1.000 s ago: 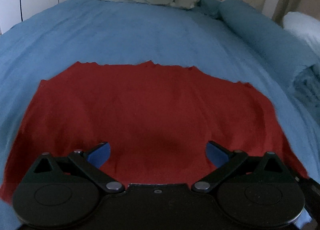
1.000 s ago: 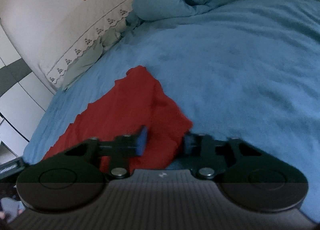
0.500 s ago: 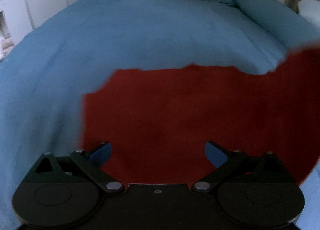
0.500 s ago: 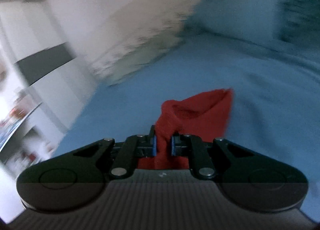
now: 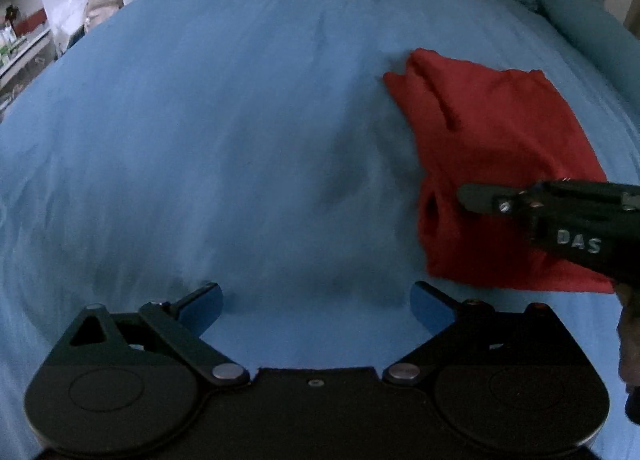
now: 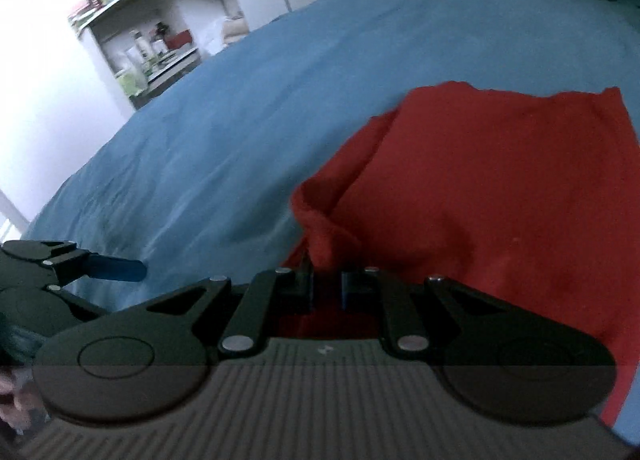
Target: Fold small clothes
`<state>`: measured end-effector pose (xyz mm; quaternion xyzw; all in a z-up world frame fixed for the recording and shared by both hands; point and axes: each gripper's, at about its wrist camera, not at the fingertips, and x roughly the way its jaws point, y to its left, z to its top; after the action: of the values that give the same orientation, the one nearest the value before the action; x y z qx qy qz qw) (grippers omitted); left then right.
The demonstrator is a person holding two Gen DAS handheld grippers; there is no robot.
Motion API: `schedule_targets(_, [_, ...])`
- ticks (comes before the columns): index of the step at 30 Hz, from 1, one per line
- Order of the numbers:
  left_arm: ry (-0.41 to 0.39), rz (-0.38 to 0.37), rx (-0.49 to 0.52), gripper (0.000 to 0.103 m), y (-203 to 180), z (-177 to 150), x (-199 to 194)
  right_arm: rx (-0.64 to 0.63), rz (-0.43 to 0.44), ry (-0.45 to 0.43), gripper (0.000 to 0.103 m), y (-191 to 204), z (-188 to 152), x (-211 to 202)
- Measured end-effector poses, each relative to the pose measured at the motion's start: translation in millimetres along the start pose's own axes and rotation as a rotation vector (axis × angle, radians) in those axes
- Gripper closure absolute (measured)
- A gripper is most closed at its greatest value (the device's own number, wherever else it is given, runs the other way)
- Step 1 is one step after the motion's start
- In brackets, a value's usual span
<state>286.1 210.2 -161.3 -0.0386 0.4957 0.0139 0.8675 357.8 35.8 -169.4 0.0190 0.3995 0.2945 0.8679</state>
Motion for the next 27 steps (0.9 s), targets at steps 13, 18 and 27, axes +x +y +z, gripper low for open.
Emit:
schedule_targets(13, [-0.088, -0.252, -0.128, 0.002, -11, 7, -28, 0.03, -0.278, -0.202, 0.027, -37, -68, -129])
schedule_targets(18, [-0.102, -0.264, -0.08, 0.01, -49, 23, -16, 0.023, -0.363, -0.13, 0.029, -45, -111, -116])
schedule_targets(27, [-0.106, -0.275, -0.17, 0.017, -49, 39, 1, -0.004, -0.406, -0.135, 0.075, -53, -102, -87])
